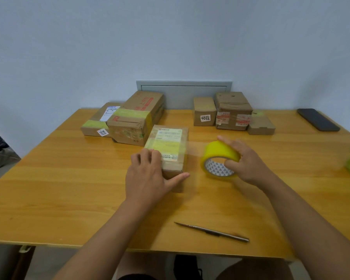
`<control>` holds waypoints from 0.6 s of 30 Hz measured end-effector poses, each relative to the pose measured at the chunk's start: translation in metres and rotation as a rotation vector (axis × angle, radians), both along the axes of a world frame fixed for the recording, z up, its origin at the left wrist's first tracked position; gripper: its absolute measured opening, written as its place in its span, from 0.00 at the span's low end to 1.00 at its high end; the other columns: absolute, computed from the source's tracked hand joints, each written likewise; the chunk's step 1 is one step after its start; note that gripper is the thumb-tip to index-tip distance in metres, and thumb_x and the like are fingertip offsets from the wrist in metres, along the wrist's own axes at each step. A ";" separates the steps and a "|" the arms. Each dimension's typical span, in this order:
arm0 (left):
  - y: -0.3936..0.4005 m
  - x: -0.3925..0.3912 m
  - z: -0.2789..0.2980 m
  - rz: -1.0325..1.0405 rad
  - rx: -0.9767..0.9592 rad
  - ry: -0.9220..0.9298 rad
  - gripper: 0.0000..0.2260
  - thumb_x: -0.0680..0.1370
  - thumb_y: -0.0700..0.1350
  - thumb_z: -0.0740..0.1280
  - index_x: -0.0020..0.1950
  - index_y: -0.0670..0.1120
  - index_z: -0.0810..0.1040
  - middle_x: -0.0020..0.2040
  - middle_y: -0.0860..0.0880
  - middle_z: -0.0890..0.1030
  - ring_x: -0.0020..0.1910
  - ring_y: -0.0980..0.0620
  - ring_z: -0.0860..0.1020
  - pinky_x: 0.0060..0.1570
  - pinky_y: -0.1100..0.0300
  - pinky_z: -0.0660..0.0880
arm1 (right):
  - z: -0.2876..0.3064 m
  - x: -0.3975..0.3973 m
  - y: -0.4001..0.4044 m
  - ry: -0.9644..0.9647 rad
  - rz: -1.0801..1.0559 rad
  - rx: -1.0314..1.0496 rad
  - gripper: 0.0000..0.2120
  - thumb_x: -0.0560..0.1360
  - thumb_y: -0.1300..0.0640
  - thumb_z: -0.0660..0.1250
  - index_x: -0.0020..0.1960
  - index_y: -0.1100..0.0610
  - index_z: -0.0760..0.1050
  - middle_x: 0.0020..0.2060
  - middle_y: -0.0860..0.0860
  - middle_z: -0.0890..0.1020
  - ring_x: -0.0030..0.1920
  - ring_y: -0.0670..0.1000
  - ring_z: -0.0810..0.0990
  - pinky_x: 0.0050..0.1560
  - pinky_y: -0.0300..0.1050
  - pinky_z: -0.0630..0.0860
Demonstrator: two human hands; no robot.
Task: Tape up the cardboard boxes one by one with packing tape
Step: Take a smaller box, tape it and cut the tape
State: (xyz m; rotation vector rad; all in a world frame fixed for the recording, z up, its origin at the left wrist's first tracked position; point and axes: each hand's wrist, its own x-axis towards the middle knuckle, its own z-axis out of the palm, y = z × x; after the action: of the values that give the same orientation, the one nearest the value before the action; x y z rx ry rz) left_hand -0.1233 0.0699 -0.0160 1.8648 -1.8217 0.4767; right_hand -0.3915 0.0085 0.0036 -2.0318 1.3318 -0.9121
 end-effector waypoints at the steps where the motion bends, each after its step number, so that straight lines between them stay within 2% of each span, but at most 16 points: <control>1: 0.001 0.000 0.001 0.004 0.014 -0.006 0.42 0.67 0.81 0.49 0.53 0.45 0.73 0.50 0.45 0.74 0.47 0.45 0.69 0.36 0.53 0.74 | -0.002 0.001 -0.001 -0.006 0.006 -0.009 0.31 0.68 0.53 0.65 0.67 0.32 0.62 0.51 0.48 0.71 0.50 0.43 0.71 0.47 0.37 0.68; 3: 0.001 0.000 0.004 0.022 0.055 -0.021 0.44 0.67 0.82 0.47 0.60 0.47 0.73 0.51 0.46 0.74 0.47 0.45 0.70 0.37 0.53 0.72 | -0.005 0.001 -0.004 -0.008 0.028 -0.015 0.32 0.73 0.59 0.68 0.68 0.33 0.62 0.49 0.45 0.70 0.49 0.42 0.70 0.47 0.39 0.68; 6: 0.000 -0.001 0.010 0.047 0.112 -0.078 0.47 0.66 0.83 0.45 0.71 0.53 0.71 0.52 0.47 0.73 0.47 0.45 0.71 0.41 0.53 0.71 | -0.011 -0.001 -0.006 0.012 0.046 0.011 0.35 0.75 0.64 0.67 0.69 0.33 0.61 0.51 0.50 0.70 0.49 0.49 0.71 0.47 0.43 0.71; 10: -0.002 -0.002 0.023 0.028 0.175 -0.148 0.46 0.65 0.83 0.44 0.65 0.52 0.75 0.51 0.47 0.72 0.49 0.45 0.70 0.47 0.51 0.69 | -0.015 -0.001 -0.009 0.041 0.033 -0.015 0.36 0.75 0.65 0.67 0.71 0.33 0.58 0.49 0.48 0.69 0.45 0.47 0.70 0.44 0.39 0.68; 12: -0.005 -0.003 0.031 -0.031 0.224 -0.168 0.47 0.65 0.82 0.43 0.63 0.49 0.75 0.55 0.46 0.71 0.57 0.45 0.69 0.56 0.51 0.69 | -0.018 0.000 -0.010 0.050 0.009 -0.025 0.38 0.75 0.66 0.66 0.71 0.33 0.57 0.49 0.47 0.69 0.45 0.47 0.70 0.43 0.37 0.67; 14: -0.010 -0.004 0.039 -0.135 0.305 -0.126 0.48 0.66 0.82 0.45 0.65 0.45 0.71 0.67 0.44 0.69 0.70 0.45 0.63 0.68 0.51 0.65 | -0.021 0.000 -0.009 0.044 -0.014 -0.033 0.40 0.75 0.67 0.65 0.72 0.32 0.55 0.51 0.50 0.70 0.47 0.47 0.72 0.44 0.37 0.68; 15: -0.013 -0.006 0.043 -0.171 0.353 -0.090 0.48 0.66 0.81 0.46 0.67 0.44 0.68 0.71 0.45 0.68 0.72 0.46 0.63 0.67 0.52 0.66 | -0.023 0.000 -0.008 0.039 -0.027 -0.036 0.41 0.75 0.67 0.65 0.73 0.32 0.54 0.53 0.51 0.71 0.48 0.47 0.72 0.45 0.37 0.69; 18: -0.020 -0.011 0.055 -0.170 0.419 -0.088 0.46 0.66 0.80 0.44 0.69 0.48 0.65 0.67 0.47 0.72 0.64 0.49 0.70 0.53 0.54 0.74 | -0.028 0.003 -0.005 0.022 -0.051 -0.051 0.42 0.75 0.68 0.64 0.74 0.33 0.52 0.59 0.50 0.70 0.52 0.48 0.73 0.50 0.35 0.70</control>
State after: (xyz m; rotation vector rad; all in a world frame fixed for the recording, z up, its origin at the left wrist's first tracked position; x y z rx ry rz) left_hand -0.1342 0.0499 0.0394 1.9467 -2.2533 0.1219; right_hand -0.3889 0.0036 -0.0243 -2.0606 1.3911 -0.9575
